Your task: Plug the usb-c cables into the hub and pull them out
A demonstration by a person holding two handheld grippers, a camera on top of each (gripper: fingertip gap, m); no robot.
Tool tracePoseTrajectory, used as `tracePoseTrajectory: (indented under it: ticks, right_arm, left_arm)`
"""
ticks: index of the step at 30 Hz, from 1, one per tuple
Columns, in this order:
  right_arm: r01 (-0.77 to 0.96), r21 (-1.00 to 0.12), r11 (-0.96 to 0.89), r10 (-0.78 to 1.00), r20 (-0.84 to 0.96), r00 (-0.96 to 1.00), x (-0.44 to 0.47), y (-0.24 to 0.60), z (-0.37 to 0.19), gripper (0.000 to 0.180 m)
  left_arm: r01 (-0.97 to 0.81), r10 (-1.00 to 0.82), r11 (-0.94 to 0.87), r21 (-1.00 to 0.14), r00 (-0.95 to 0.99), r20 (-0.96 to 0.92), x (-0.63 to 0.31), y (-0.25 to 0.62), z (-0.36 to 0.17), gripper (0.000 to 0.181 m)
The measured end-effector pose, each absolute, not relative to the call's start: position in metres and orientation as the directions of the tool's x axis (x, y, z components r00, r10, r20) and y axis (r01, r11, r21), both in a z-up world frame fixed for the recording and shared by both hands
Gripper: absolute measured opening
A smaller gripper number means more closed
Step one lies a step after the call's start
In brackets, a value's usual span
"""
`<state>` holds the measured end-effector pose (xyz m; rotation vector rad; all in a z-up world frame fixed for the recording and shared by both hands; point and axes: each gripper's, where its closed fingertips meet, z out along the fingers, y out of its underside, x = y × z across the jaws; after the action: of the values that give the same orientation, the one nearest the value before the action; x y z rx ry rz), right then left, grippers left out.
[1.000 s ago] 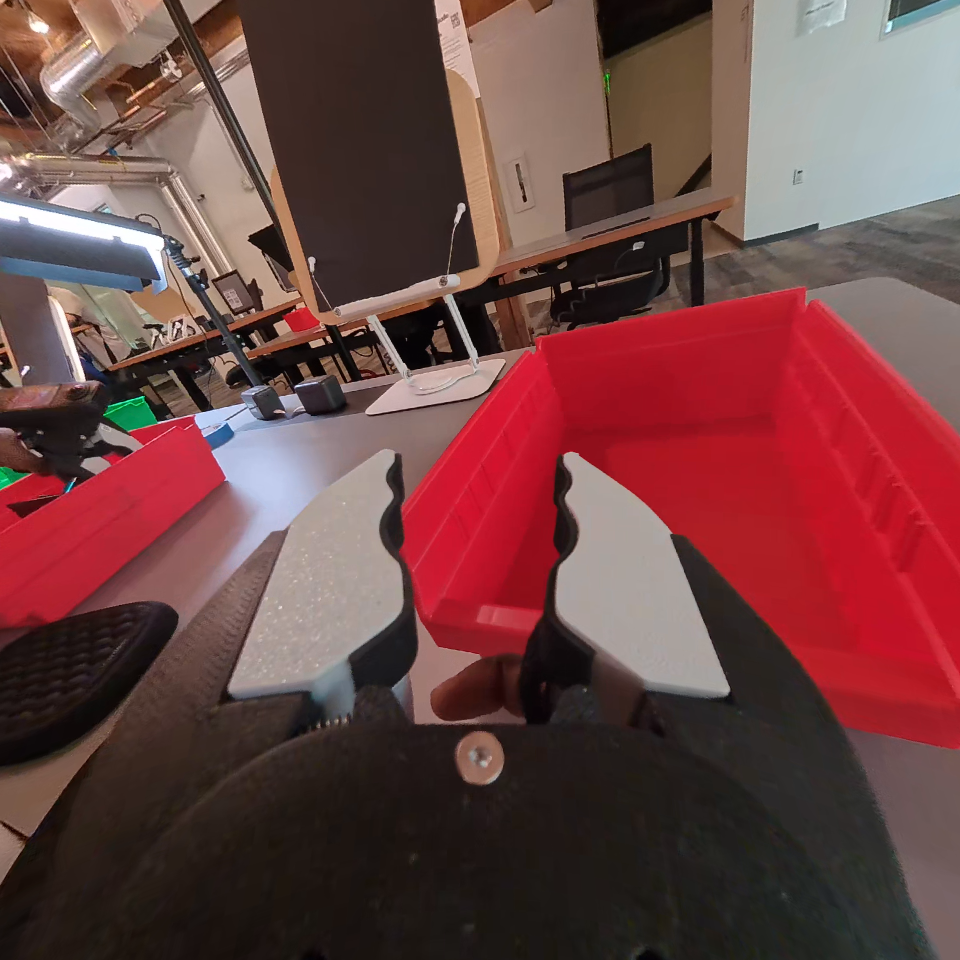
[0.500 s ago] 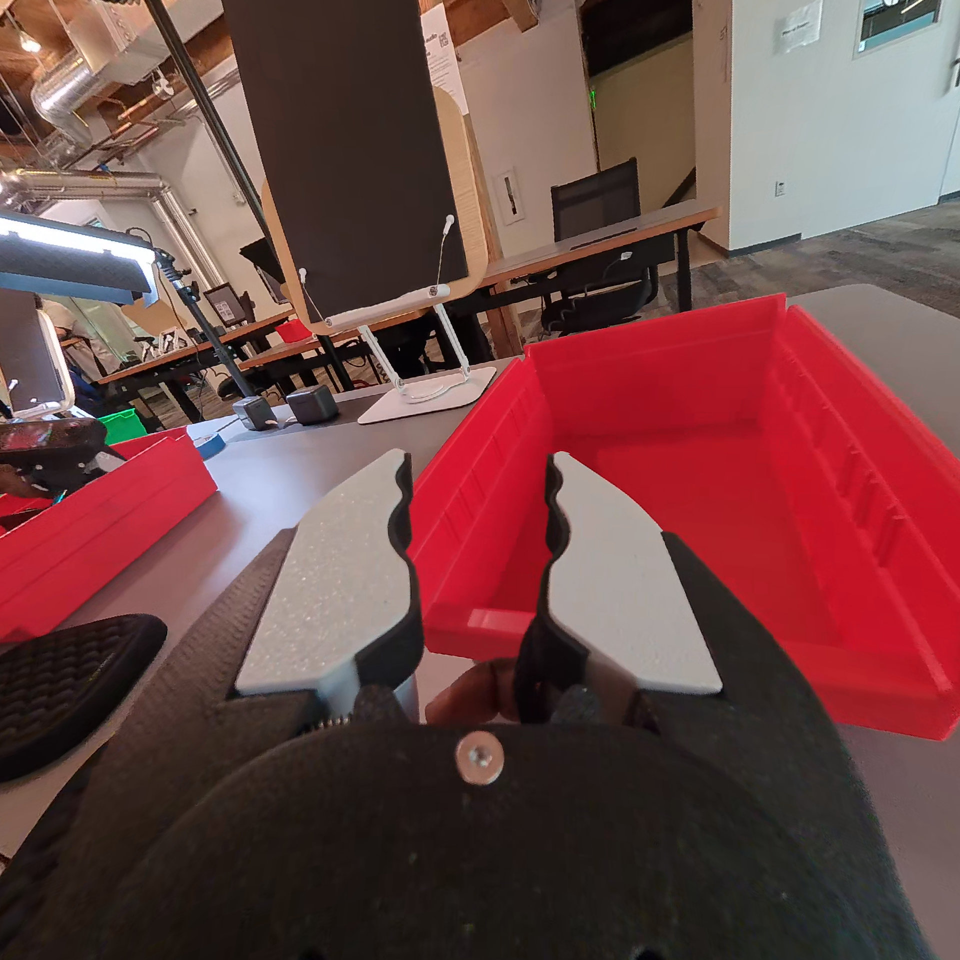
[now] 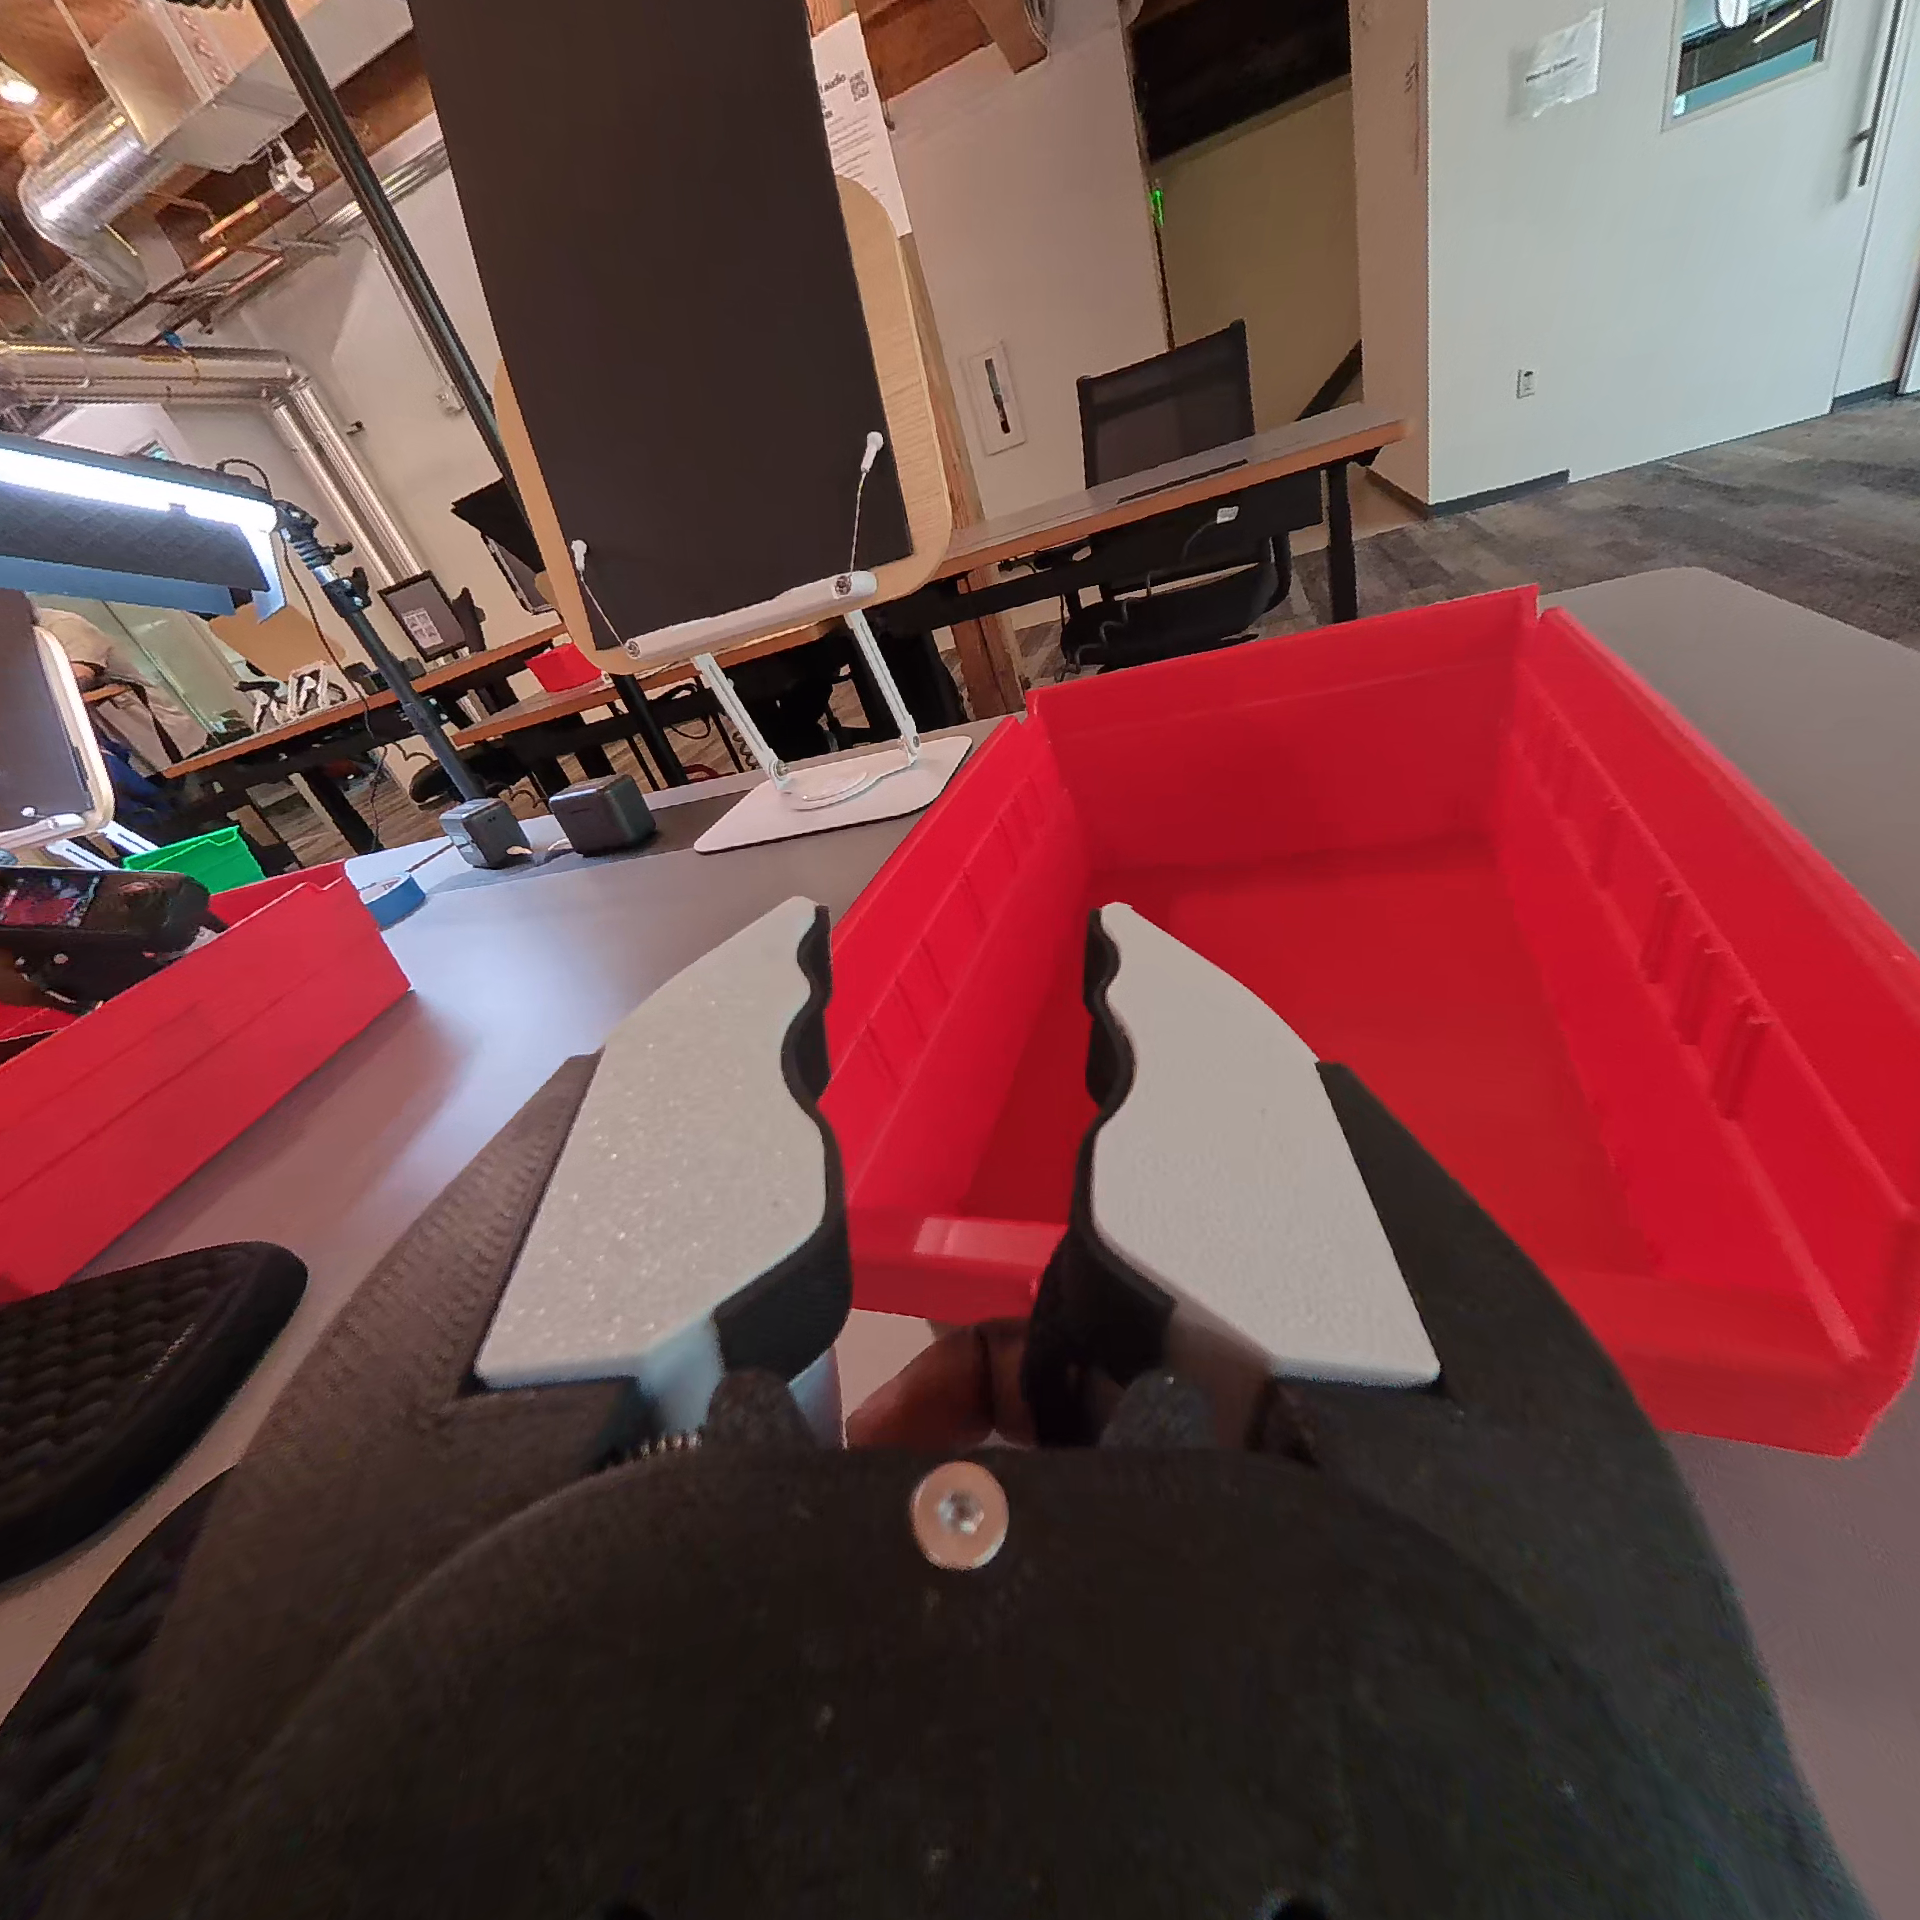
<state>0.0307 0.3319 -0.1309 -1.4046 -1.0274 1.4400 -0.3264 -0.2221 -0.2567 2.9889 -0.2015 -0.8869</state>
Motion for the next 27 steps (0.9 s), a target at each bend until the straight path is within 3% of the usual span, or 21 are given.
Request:
tracePoseTrajectory:
  ticks: [6, 9, 13, 16, 20, 27]
  right_arm:
    - [-0.028, -0.954, -0.297, 0.955, -0.297, -0.011, 0.030, 0.330, -0.131, 0.046]
    - [-0.018, -0.954, -0.301, 0.954, -0.300, -0.019, 0.028, 0.328, -0.133, 0.046]
    - [0.001, -0.957, -0.290, 0.957, -0.290, -0.021, 0.025, 0.325, -0.137, 0.045]
    - [0.008, -0.959, -0.283, 0.959, -0.283, -0.016, 0.024, 0.325, -0.138, 0.045]
    - [0.007, -0.960, -0.280, 0.960, -0.280, -0.011, 0.025, 0.326, -0.138, 0.045]
    - [0.005, -0.961, -0.278, 0.961, -0.278, 0.005, 0.026, 0.330, -0.138, 0.044]
  left_arm:
    - [-0.121, -0.135, -0.991, 0.063, 0.834, -0.535, -0.325, -0.228, -0.251, 0.016]
    - [-0.058, -0.032, -0.997, -0.047, 0.899, -0.437, -0.319, -0.226, -0.251, 0.031]
    - [-0.072, 0.015, -0.976, -0.206, 0.920, -0.391, -0.323, -0.207, -0.247, 0.033]
    - [-0.087, -0.041, -0.991, -0.103, 0.921, -0.387, -0.327, -0.219, -0.262, 0.026]
    - [-0.095, -0.040, -0.989, -0.117, 0.914, -0.404, -0.330, -0.217, -0.261, 0.024]
    - [-0.100, -0.085, -0.995, 0.004, 0.823, -0.562, -0.331, -0.232, -0.246, 0.023]
